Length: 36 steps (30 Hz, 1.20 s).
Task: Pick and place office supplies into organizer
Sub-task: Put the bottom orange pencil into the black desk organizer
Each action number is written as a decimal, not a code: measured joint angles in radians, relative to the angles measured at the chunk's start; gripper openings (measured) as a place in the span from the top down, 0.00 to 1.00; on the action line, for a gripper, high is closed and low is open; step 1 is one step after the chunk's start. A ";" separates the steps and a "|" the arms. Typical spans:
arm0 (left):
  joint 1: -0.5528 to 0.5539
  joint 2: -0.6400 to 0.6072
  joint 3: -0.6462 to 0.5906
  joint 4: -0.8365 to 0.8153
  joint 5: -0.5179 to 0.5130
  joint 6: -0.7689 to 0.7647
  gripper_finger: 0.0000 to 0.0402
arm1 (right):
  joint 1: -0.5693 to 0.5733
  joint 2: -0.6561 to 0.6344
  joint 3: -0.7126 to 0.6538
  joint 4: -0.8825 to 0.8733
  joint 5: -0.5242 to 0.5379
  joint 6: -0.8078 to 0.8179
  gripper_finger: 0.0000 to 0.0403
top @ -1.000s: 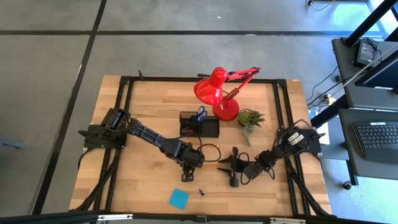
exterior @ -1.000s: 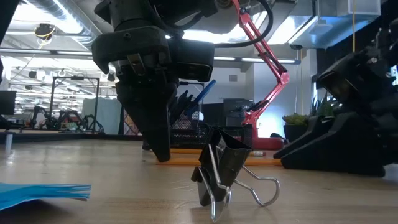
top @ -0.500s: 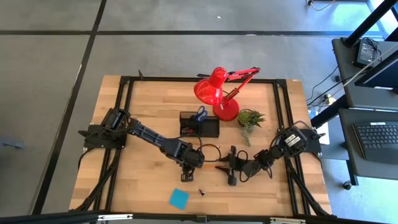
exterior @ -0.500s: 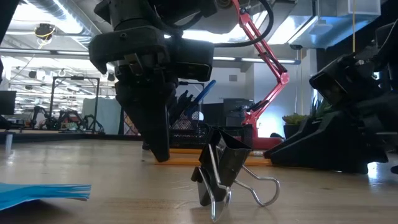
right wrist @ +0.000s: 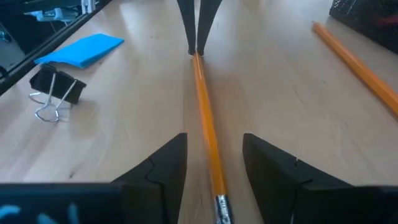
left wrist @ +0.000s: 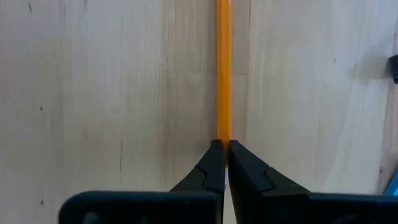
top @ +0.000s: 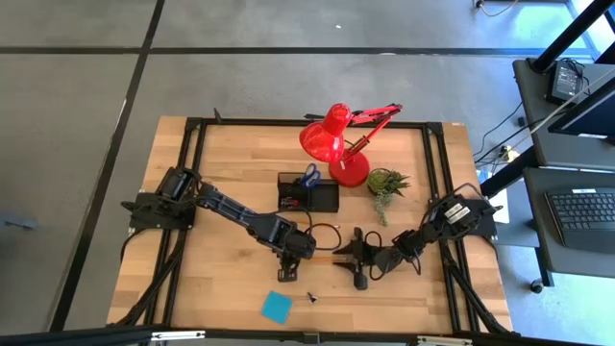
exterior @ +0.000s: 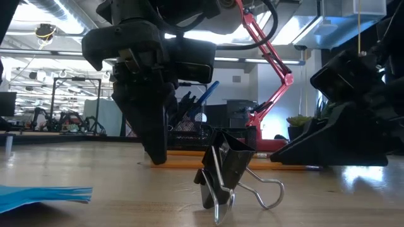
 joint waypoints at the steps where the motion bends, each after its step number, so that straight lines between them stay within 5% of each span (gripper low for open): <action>1: 0.000 0.000 0.000 0.000 0.001 0.000 0.99 | 0.000 -0.001 0.000 -0.004 0.002 0.000 0.61; 18: 0.008 0.000 0.000 0.000 0.008 0.000 0.99 | -0.005 -0.002 0.007 -0.029 0.013 -0.015 0.61; 36: 0.011 -0.011 -0.001 -0.024 0.008 0.009 0.99 | -0.005 -0.002 0.017 -0.044 0.019 -0.041 0.75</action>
